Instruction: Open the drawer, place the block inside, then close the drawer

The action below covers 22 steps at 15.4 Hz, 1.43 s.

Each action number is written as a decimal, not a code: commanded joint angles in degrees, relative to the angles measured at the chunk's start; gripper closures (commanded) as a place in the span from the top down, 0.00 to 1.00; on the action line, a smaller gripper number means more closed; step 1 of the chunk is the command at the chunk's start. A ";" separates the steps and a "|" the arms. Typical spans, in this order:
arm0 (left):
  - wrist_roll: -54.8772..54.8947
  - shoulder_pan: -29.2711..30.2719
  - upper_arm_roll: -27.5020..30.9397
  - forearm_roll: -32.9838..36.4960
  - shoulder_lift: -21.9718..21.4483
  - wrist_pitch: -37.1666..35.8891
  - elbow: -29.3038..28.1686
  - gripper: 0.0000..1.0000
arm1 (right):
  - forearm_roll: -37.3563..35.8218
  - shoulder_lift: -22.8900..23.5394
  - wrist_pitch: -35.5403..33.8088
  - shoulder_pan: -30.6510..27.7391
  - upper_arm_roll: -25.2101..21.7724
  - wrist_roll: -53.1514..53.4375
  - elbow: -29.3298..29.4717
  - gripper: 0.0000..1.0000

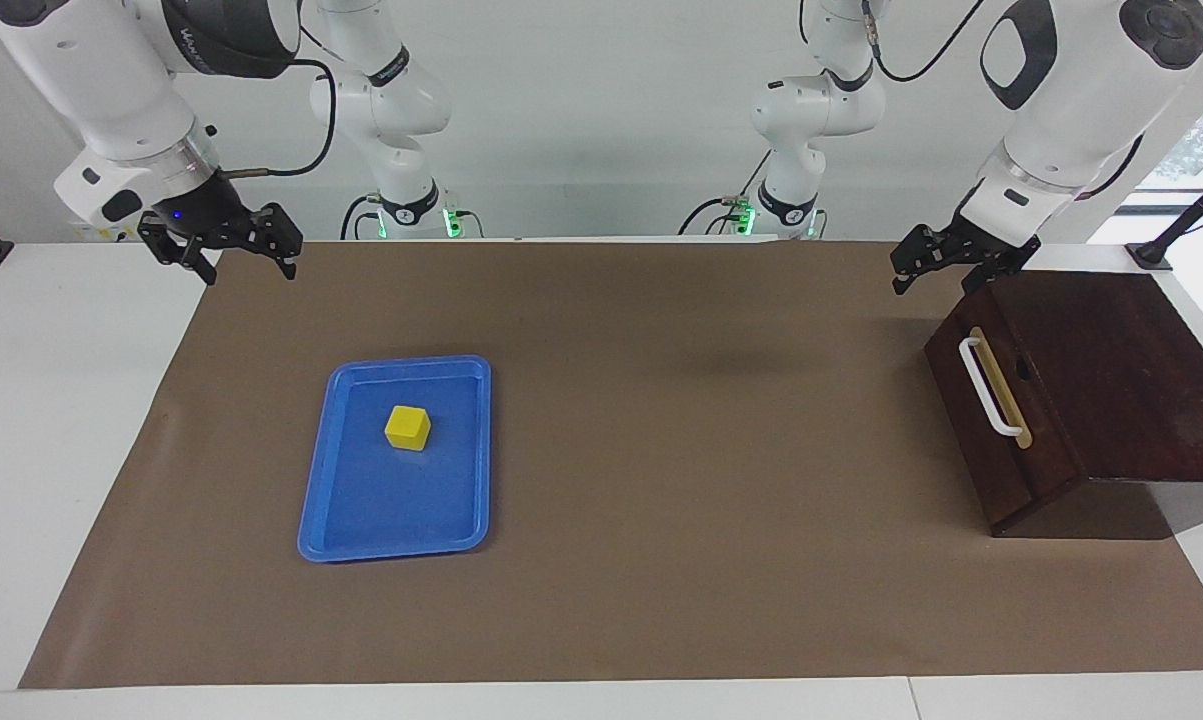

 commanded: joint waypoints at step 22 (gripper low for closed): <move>-0.33 -0.06 -0.33 26.01 -2.04 24.41 -18.55 1.00 | 15.67 3.01 12.34 -3.09 0.51 45.97 -15.71 1.00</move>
